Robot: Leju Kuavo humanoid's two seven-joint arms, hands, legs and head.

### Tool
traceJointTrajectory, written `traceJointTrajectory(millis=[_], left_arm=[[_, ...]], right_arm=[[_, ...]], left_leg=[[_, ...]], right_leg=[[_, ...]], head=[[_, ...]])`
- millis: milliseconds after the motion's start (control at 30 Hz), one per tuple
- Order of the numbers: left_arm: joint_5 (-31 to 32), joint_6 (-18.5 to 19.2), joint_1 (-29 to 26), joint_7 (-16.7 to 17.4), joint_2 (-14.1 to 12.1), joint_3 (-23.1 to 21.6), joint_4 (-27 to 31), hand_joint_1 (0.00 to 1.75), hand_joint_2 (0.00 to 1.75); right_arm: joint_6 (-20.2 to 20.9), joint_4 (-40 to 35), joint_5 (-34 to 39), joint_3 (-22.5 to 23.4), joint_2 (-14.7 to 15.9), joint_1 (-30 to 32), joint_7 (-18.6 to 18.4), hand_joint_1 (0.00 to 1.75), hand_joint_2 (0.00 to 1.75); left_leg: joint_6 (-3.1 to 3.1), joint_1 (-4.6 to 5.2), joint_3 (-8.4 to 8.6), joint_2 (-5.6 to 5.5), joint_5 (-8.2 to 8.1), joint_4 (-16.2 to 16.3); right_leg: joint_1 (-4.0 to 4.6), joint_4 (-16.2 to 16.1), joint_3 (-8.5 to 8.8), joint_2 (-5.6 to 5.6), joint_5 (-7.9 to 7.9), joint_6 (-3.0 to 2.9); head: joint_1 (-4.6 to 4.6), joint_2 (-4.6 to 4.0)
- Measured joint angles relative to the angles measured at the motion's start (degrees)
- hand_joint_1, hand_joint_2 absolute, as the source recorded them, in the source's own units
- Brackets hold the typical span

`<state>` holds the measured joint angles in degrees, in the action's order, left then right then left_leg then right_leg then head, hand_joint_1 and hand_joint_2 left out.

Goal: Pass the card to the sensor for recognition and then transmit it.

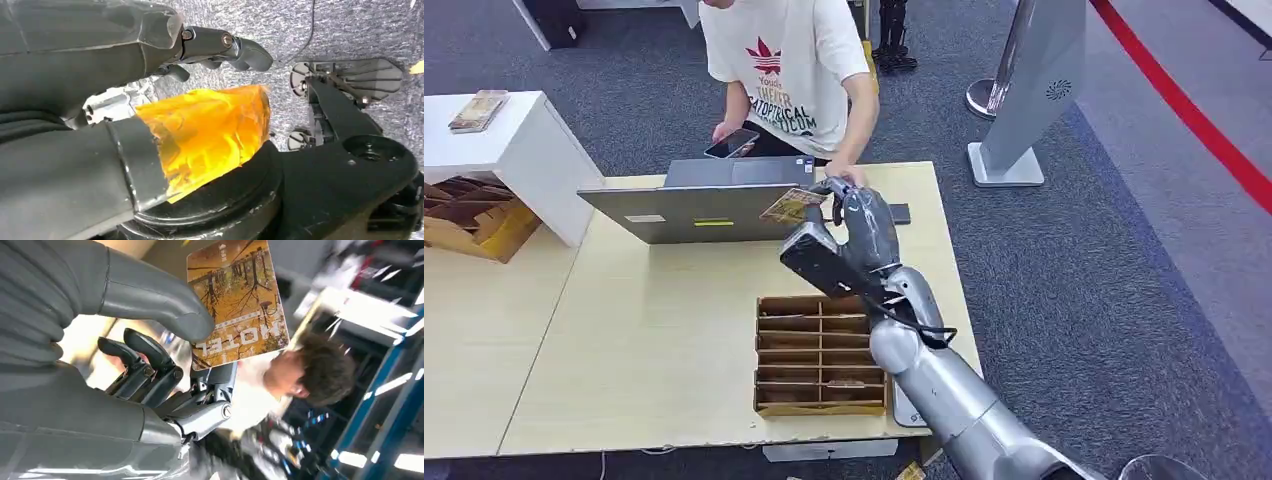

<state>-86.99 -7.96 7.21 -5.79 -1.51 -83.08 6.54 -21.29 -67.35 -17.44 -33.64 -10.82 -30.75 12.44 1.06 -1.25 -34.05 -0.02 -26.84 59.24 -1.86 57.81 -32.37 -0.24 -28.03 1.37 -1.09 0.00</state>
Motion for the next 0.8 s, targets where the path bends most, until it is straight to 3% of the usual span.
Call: traceJointTrajectory(millis=[200, 400, 800], left_arm=[[-0.2, -0.3, 0.0, 0.0, -0.6, 1.6, 0.0, 0.00, 0.00], [-0.2, -0.4, 0.0, -0.2, -1.4, 2.8, 0.3, 0.00, 0.00], [-0.3, -0.4, -0.5, -1.0, -2.1, 5.1, 0.3, 0.00, 0.00]], right_arm=[[4.9, -7.6, 14.4, 2.3, 0.5, 3.3, 0.4, 1.75, 1.75], [8.3, -12.6, 23.3, 4.1, 2.1, 5.5, 0.3, 1.75, 1.75], [13.2, -17.2, 35.8, 6.0, 5.5, 10.1, -0.2, 1.75, 1.75]], left_leg=[[0.00, 0.00, 0.02, 0.01, 0.01, 0.0], [0.00, 0.00, 0.01, 0.01, 0.00, 0.0], [0.00, 0.00, 0.01, 0.01, 0.00, 0.0]], right_leg=[[0.00, 0.0, 0.00, 0.01, 0.02, -0.01], [0.00, 0.0, 0.00, 0.02, 0.02, -0.01], [0.00, 0.0, 0.00, 0.02, 0.01, -0.01]], head=[[0.00, 0.00], [-0.02, 0.00], [0.00, 0.00]])
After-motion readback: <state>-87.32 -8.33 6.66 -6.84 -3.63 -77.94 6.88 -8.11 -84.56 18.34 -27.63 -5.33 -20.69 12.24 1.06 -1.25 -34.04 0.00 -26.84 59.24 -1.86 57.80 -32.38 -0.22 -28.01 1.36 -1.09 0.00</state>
